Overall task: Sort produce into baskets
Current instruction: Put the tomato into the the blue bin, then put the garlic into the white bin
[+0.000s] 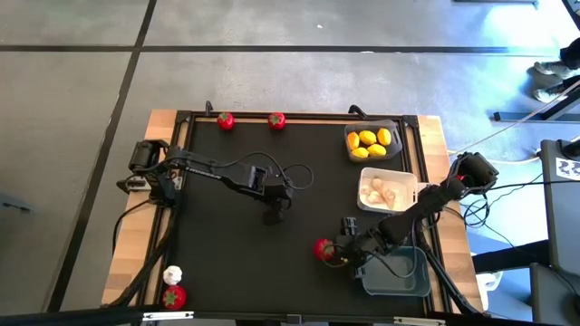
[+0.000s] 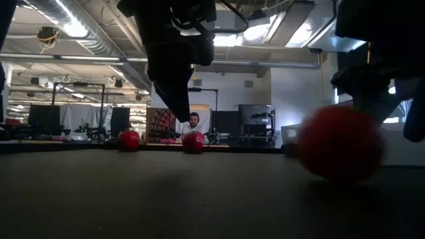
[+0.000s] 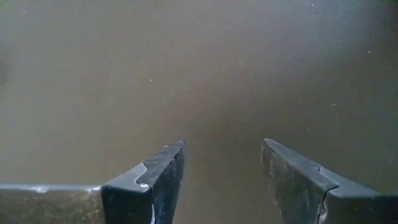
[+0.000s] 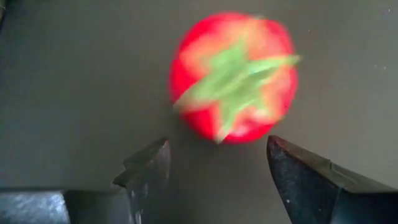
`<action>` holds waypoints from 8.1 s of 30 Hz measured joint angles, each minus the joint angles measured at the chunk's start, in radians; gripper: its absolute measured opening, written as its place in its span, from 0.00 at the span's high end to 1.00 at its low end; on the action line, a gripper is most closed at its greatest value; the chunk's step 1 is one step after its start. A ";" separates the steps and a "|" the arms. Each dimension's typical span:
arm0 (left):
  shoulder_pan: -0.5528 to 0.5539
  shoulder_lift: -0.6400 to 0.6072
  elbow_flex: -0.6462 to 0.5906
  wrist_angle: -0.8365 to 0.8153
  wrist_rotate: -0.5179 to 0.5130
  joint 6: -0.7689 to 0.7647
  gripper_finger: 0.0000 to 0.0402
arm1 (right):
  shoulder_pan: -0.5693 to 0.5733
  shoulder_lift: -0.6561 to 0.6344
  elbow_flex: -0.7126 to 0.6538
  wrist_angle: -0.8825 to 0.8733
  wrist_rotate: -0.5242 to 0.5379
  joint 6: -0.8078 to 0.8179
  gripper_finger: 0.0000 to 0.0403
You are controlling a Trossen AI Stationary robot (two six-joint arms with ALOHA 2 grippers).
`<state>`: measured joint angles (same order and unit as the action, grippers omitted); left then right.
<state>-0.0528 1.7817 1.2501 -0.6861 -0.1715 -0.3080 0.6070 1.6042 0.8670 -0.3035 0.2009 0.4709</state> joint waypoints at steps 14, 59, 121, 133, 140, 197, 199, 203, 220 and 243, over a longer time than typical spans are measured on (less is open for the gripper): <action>-0.009 0.000 0.000 0.078 -0.001 0.025 0.49 | 0.001 -0.025 0.105 -0.162 0.035 -0.048 0.34; -0.201 0.000 0.000 0.094 -0.023 0.029 0.49 | -0.003 0.069 0.105 0.119 -0.238 0.000 0.32; -0.174 0.000 0.000 0.098 -0.024 0.028 0.49 | 0.086 0.070 0.276 -0.402 -0.170 0.200 0.02; -0.174 0.000 0.000 0.098 -0.023 0.028 0.49 | 0.086 0.101 0.256 -0.369 -0.163 0.212 0.05; -0.174 0.000 0.000 0.100 -0.023 0.029 0.49 | 0.086 0.142 0.255 -0.338 -0.158 0.192 0.06; -0.174 0.000 0.000 0.100 -0.024 0.026 0.49 | 0.450 -0.022 0.309 -0.898 -0.231 0.930 0.32; -0.174 0.000 0.000 0.100 -0.024 0.026 0.49 | 0.469 -0.022 0.282 -0.894 -0.240 0.951 0.32; -0.174 0.000 0.000 0.100 -0.024 0.026 0.49 | 0.483 -0.021 0.242 -0.869 -0.253 0.971 0.32; -0.174 0.000 0.000 0.100 -0.024 0.027 0.49 | 0.480 -0.020 0.112 -0.761 -0.272 0.987 0.17; -0.167 0.000 0.000 0.100 -0.024 0.034 0.49 | 0.479 -0.025 0.279 -0.910 -0.190 0.946 0.12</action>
<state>-0.2195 1.7821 1.2499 -0.5863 -0.1955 -0.2740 1.0863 1.5795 1.1457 -1.2137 0.0112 1.4166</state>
